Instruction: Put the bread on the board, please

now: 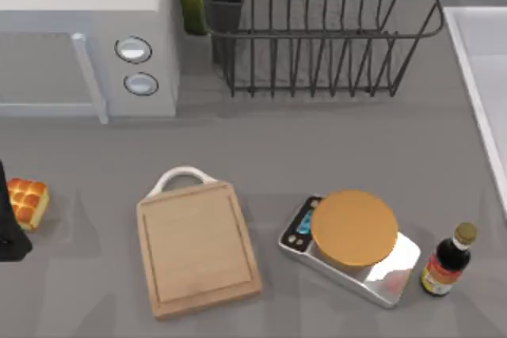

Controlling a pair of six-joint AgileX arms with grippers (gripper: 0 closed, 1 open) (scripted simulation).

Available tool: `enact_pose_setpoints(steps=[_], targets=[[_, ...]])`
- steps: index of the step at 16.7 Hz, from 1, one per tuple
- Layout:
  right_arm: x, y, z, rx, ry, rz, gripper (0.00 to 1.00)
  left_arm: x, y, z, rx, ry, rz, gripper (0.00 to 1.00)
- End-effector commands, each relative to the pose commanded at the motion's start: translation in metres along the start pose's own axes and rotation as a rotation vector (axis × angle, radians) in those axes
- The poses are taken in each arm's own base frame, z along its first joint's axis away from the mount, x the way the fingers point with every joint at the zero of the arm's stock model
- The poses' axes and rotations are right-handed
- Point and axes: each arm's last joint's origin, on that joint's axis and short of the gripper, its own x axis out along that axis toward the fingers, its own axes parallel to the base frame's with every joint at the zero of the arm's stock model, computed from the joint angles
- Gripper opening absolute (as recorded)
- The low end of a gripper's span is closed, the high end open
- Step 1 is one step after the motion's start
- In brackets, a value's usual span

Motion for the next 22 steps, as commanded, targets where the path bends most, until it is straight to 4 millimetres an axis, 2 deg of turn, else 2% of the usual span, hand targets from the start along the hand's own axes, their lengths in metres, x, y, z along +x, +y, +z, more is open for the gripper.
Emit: enact_pose_setpoints(steps=[4, 7, 10, 12, 15, 19, 22], targets=[[0.000, 0.000, 0.000, 0.000, 0.000, 0.000, 1.00, 0.000, 0.000, 0.005, 0.005, 0.025, 0.004, 1.00], [0.000, 0.000, 0.000, 0.000, 0.000, 0.000, 1.00, 0.004, 0.001, 0.024, 0.025, 0.127, 0.008, 1.00], [0.000, 0.000, 0.000, 0.000, 0.000, 0.000, 1.00, 0.018, 0.002, 0.047, 0.054, 0.315, 0.005, 1.00], [0.000, 0.000, 0.000, 0.000, 0.000, 0.000, 1.00, 0.037, 0.002, 0.058, 0.076, 0.489, -0.005, 1.00], [0.000, 0.000, 0.000, 0.000, 0.000, 0.000, 1.00, 0.078, 0.004, 0.064, 0.106, 0.785, -0.031, 1.00], [0.000, 0.000, 0.000, 0.000, 0.000, 0.000, 1.00, 0.136, 0.006, 0.053, 0.139, 1.147, -0.083, 1.00], [0.000, 0.000, 0.000, 0.000, 0.000, 0.000, 1.00, 0.172, 0.007, 0.037, 0.155, 1.353, -0.122, 1.00]])
